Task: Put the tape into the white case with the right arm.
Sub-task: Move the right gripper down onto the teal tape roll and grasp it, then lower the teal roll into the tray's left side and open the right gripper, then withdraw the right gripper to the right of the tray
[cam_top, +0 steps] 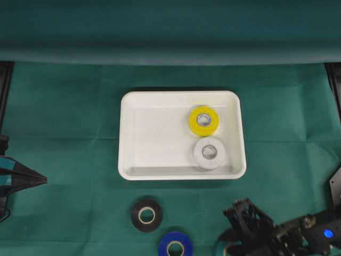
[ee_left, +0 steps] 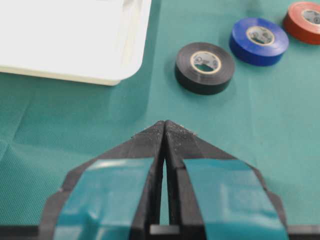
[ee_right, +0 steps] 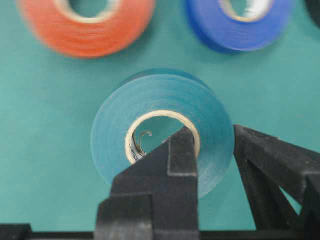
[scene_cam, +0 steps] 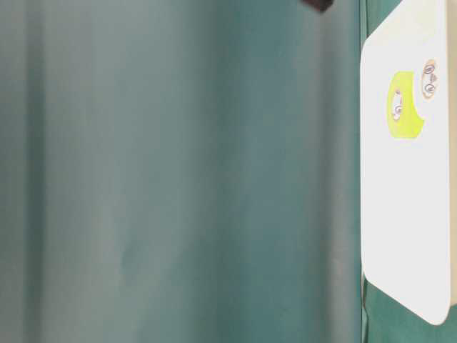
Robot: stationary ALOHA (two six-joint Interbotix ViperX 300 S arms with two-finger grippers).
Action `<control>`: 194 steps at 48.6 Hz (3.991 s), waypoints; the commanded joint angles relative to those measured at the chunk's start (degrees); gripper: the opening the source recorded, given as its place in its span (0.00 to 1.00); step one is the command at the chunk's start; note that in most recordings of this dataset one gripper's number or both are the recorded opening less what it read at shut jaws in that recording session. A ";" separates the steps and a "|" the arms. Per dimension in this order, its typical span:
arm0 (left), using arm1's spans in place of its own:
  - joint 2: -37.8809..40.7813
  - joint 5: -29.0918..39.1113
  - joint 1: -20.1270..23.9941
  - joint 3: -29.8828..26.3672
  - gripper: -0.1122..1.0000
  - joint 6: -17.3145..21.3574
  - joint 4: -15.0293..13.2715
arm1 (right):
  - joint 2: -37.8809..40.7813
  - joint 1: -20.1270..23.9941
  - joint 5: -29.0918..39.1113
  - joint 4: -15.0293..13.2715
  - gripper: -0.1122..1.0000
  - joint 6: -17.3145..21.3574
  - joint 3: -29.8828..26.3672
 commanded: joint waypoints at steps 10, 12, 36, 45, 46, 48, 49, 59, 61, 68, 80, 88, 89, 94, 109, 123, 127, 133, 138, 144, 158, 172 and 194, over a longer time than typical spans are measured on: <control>0.53 -0.62 0.18 -0.62 0.10 0.00 -0.18 | -0.79 -7.91 -5.19 -5.80 0.10 -0.09 -1.67; 0.53 -0.53 0.18 -0.62 0.10 0.00 -0.09 | -0.62 -8.88 -5.80 -6.42 0.10 -0.09 -1.76; 0.44 -0.62 0.18 -0.62 0.10 0.00 -0.09 | 2.99 -21.36 -12.57 -7.73 0.10 -0.18 -3.96; 0.35 -0.62 0.18 -0.53 0.10 -0.09 -0.09 | 3.60 -26.19 -15.03 -7.73 0.10 -0.35 -4.39; 0.35 -0.62 0.18 -0.53 0.10 0.00 -0.18 | 3.69 -26.63 -15.21 -7.73 0.10 -0.35 -4.48; 0.35 -0.53 0.18 -0.53 0.10 0.00 -0.09 | 3.87 -27.60 -15.38 -7.73 0.10 -0.35 -4.57; 0.35 -0.62 0.18 -0.53 0.10 -0.09 -0.18 | 3.87 -27.95 -15.47 -7.73 0.10 -0.35 -4.66; 0.00 -0.62 0.18 -0.44 0.10 0.00 -0.09 | 5.10 -31.20 -17.23 -8.26 0.10 -0.97 -5.45; -0.18 -0.62 0.18 -0.35 0.10 0.00 -0.18 | 5.27 -31.73 -17.67 -8.61 0.10 -1.23 -5.54; -0.97 -0.53 0.18 -0.18 0.10 -0.09 -0.18 | 5.98 -32.70 -18.90 -9.14 0.10 -1.41 -5.62; -1.23 -0.44 0.18 -0.09 0.10 -0.09 -0.09 | 6.24 -32.70 -19.25 -9.14 0.10 -0.88 -5.98; -1.23 -0.44 0.18 -0.09 0.10 0.00 -0.09 | 6.24 -32.78 -19.25 -9.14 0.10 -0.88 -6.15; -1.23 -0.44 0.18 -0.09 0.10 -0.09 -0.09 | 6.24 -32.78 -19.25 -9.14 0.10 -0.88 -6.15; -1.23 -0.44 0.18 -0.09 0.10 -0.09 -0.18 | 6.24 -32.78 -19.25 -9.14 0.19 -0.97 -6.06; -1.23 -0.35 0.18 -0.18 0.10 0.00 -0.09 | 6.24 -32.78 -19.25 -9.14 0.71 -0.88 -4.83; -1.23 -0.44 0.18 -0.09 0.10 0.00 -0.09 | 5.98 -32.78 -18.98 -9.14 0.70 -0.70 -2.72; -1.23 -0.44 0.18 -0.09 0.10 0.00 -0.18 | 5.10 -32.78 -18.98 -9.05 0.70 -0.62 -1.76; -1.23 -0.44 0.18 -0.18 0.10 0.00 -0.18 | 2.55 -32.78 -18.98 -8.79 0.70 -0.62 0.79; -1.23 -0.44 0.18 -0.09 0.10 -0.09 -0.09 | -0.97 -32.78 -19.34 -8.70 0.70 -0.44 4.31; -1.23 -0.44 0.18 -0.18 0.10 0.00 -0.09 | -5.71 -32.78 -19.51 -8.79 0.70 0.00 8.53; -1.23 -0.44 0.26 -0.09 0.10 -0.09 -0.18 | -13.36 -32.78 -20.57 -8.70 0.70 0.35 17.40; -1.23 -0.44 0.18 -0.09 0.10 -0.09 -0.09 | -17.49 -32.78 -20.65 -8.70 0.69 2.81 21.09; -1.23 -0.44 0.18 -0.18 0.10 0.00 -0.09 | -18.46 -23.99 -21.71 -8.70 0.69 3.96 22.85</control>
